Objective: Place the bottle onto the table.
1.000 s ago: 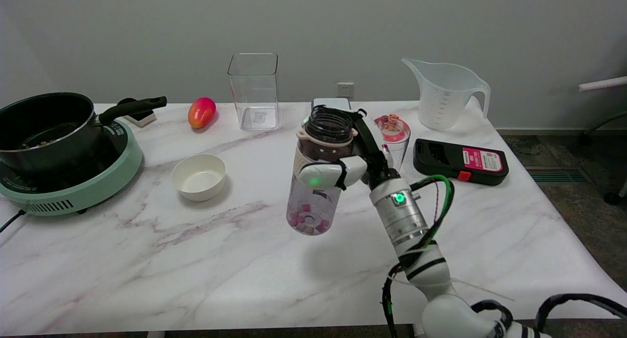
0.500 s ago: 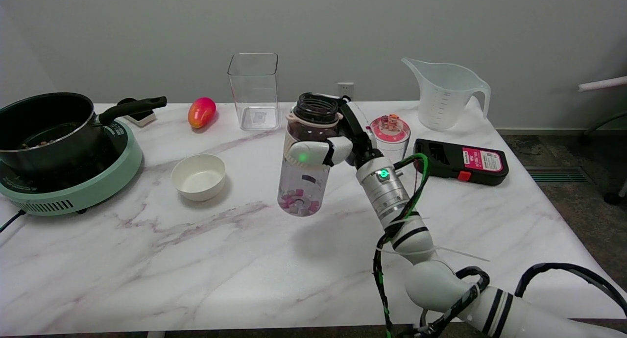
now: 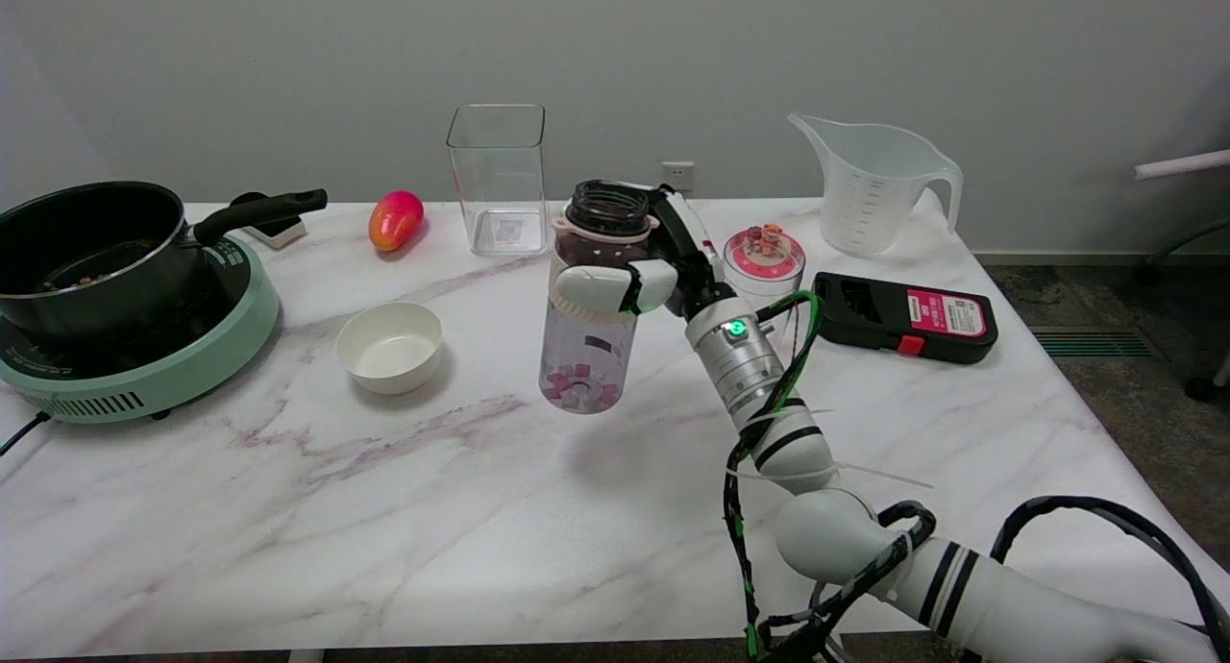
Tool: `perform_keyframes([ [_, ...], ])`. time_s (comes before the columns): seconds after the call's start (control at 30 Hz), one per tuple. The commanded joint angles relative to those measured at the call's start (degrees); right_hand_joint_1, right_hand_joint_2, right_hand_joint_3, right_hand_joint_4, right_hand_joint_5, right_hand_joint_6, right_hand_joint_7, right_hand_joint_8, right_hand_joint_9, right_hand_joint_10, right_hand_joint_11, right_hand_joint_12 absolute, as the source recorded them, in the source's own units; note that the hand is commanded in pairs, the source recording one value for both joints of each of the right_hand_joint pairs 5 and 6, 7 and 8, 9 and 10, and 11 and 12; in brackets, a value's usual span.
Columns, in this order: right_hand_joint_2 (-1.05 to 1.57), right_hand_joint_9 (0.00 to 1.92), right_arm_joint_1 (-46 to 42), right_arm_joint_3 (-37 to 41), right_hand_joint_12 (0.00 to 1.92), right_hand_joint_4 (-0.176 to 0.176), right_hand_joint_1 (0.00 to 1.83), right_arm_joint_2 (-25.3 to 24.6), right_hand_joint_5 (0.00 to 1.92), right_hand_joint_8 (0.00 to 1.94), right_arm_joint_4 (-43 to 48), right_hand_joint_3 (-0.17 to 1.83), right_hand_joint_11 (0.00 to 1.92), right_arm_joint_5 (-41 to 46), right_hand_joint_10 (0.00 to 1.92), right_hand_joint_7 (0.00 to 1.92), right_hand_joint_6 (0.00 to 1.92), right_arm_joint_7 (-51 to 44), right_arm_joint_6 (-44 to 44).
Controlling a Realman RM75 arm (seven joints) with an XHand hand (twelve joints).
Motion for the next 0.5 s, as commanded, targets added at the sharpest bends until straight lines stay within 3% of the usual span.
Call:
perform_keyframes([
  [0.03, 1.57, 1.66, 4.8, -0.5, 1.5, 0.0, 1.14, -5.1, 1.6, 1.77, -9.6, 0.46, 1.5, -6.6, 1.66, 1.77, 1.6, 3.7, 1.1],
  [0.5, 1.57, 1.68, 11.3, -1.4, 1.51, 0.0, 1.15, -13.3, 1.59, 1.78, -30.9, 0.4, 1.51, -23.4, 1.68, 1.78, 1.59, 5.7, 14.0],
])
